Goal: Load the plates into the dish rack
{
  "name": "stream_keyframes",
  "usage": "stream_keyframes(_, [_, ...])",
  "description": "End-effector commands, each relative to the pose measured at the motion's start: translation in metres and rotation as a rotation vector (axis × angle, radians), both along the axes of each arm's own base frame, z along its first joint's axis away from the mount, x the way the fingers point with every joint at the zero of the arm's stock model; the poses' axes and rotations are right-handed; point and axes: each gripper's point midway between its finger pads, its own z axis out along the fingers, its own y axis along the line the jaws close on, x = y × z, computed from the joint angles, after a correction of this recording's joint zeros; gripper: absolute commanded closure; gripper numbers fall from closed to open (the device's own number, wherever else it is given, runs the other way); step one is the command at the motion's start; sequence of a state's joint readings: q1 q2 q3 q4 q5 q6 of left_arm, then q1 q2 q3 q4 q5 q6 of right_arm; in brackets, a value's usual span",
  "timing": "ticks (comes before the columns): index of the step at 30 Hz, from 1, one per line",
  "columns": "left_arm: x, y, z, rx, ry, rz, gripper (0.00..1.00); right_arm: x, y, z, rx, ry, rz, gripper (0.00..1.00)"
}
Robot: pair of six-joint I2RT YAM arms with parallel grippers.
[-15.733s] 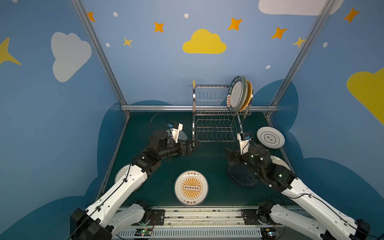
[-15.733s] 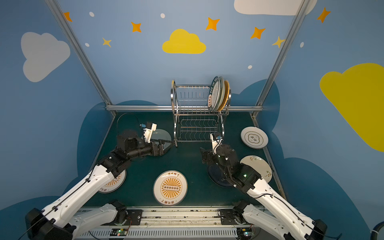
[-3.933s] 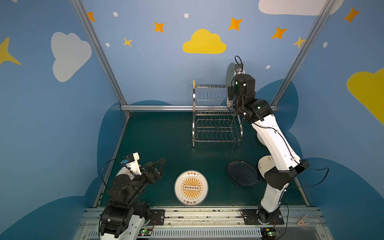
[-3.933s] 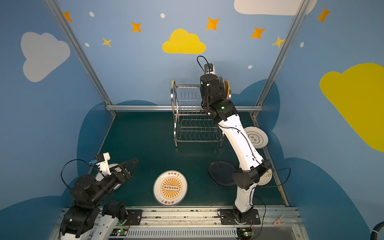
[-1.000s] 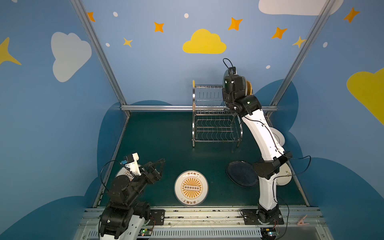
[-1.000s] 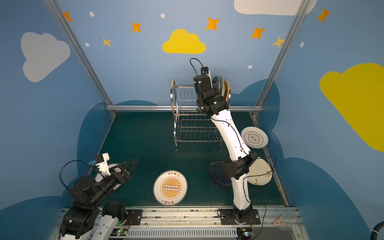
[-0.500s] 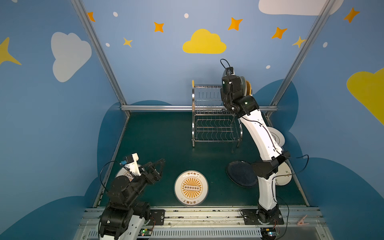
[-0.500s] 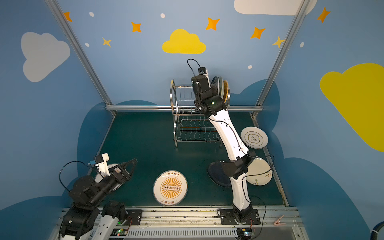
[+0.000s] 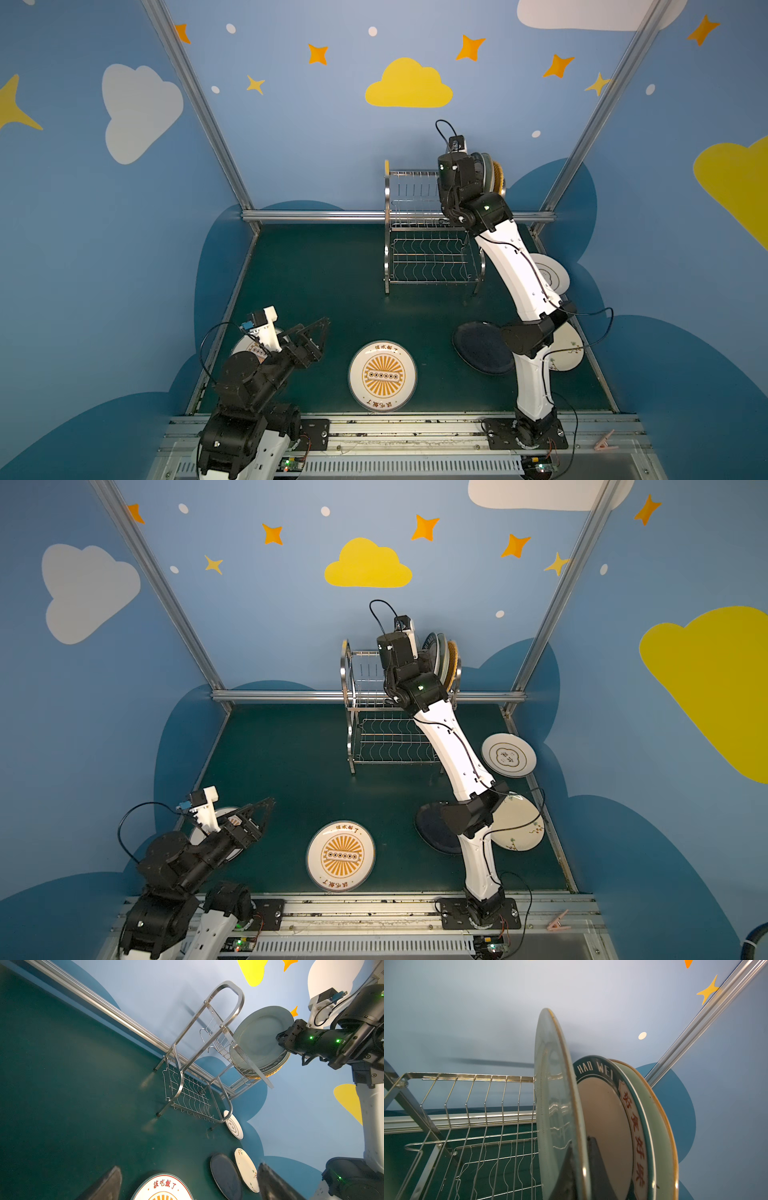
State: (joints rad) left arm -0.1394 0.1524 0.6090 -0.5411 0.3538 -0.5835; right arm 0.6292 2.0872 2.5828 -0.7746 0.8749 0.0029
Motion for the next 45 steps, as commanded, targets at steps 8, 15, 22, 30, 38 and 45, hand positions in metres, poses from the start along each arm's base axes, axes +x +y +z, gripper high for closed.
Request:
stream_keyframes(8, [-0.002, 0.000, 0.006, -0.001, -0.030, -0.001, 0.00, -0.013, 0.009, -0.007, 0.064, 0.034, 0.069, 1.00])
stream_keyframes(15, [-0.002, 0.000, 0.006, -0.001, -0.031, -0.001, 0.00, -0.023, 0.003, -0.007, 0.058, 0.050, 0.084, 1.00])
stream_keyframes(22, [-0.002, 0.001, 0.006, 0.000, -0.030, 0.002, 0.00, -0.021, -0.003, -0.014, 0.079, 0.075, 0.090, 1.00])
stream_keyframes(30, [-0.002, 0.001, 0.006, 0.000, -0.030, 0.005, 0.00, -0.016, -0.006, -0.016, 0.106, 0.082, 0.103, 0.91])
stream_keyframes(38, [-0.002, 0.001, 0.006, 0.001, -0.030, 0.006, 0.00, -0.018, -0.006, -0.010, 0.117, 0.074, 0.113, 0.78])
stream_keyframes(45, [-0.002, 0.002, 0.005, 0.001, -0.026, 0.008, 0.00, -0.023, -0.011, 0.001, 0.124, 0.051, 0.109, 0.64])
